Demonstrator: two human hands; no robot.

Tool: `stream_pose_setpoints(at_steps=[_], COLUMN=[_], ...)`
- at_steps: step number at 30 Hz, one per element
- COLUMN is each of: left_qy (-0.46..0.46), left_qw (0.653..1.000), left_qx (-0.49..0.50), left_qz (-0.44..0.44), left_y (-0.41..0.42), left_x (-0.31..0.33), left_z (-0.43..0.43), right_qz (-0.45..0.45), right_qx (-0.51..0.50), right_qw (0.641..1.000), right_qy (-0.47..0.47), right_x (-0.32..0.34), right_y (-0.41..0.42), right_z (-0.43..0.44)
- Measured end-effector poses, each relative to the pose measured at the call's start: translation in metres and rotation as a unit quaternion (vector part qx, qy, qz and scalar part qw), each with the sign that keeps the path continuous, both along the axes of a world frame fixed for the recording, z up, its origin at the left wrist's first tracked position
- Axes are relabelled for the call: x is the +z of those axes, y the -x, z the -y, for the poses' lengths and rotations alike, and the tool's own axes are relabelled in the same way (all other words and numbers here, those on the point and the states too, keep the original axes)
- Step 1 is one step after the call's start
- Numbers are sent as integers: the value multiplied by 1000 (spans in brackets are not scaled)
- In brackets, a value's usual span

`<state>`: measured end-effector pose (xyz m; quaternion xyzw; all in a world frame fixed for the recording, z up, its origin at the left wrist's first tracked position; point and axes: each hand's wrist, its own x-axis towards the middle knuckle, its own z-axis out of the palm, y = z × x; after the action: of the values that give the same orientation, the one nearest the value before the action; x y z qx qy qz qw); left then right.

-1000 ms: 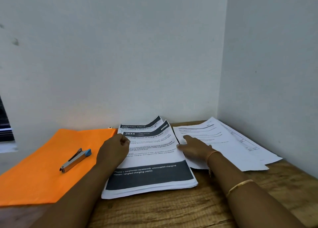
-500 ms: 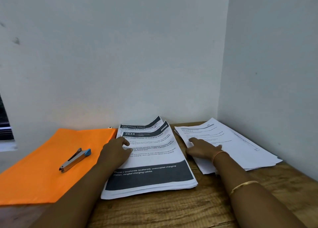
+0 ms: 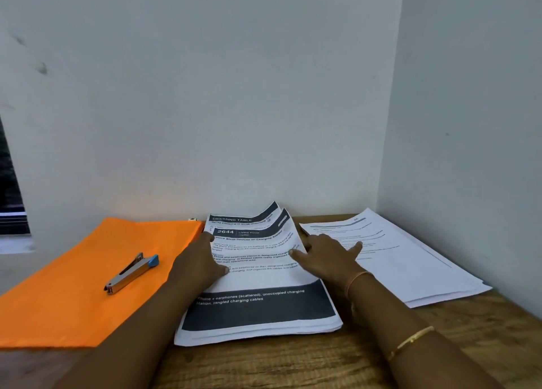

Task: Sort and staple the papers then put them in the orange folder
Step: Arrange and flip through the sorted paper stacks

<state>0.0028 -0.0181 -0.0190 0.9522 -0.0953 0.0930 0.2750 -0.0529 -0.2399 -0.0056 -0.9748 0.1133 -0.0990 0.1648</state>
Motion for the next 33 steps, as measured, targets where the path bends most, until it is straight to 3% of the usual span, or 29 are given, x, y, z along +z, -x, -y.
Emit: stream_pose_setpoints(at_steps=[4, 7, 11, 14, 17, 25, 33], left_qy=[-10, -14, 1, 44, 103, 241, 286], left_qw=[1000, 1000, 999, 999, 994, 971, 958], left_qx=[16, 23, 26, 19, 16, -6, -5], left_qz=[4, -6, -18, 2, 30, 12, -11], left_y=[2, 0, -3, -2, -1, 3, 2], left_x=[2, 0, -3, -4, -2, 3, 0], left_z=[-3, -3, -5, -3, -1, 6, 4], right_qz=[24, 59, 31, 48, 60, 83, 56], right_qx=[-24, -29, -36, -26, 8, 29, 43], right_qw=[999, 997, 992, 977, 972, 887, 866], right_qy=[11, -36, -118, -206, -229, -454, -494], right_x=[-4, 1, 11, 13, 15, 9, 9], right_y=[-2, -1, 0, -4, 0, 1, 1], right_z=[-12, -13, -7, 2, 8, 18, 19])
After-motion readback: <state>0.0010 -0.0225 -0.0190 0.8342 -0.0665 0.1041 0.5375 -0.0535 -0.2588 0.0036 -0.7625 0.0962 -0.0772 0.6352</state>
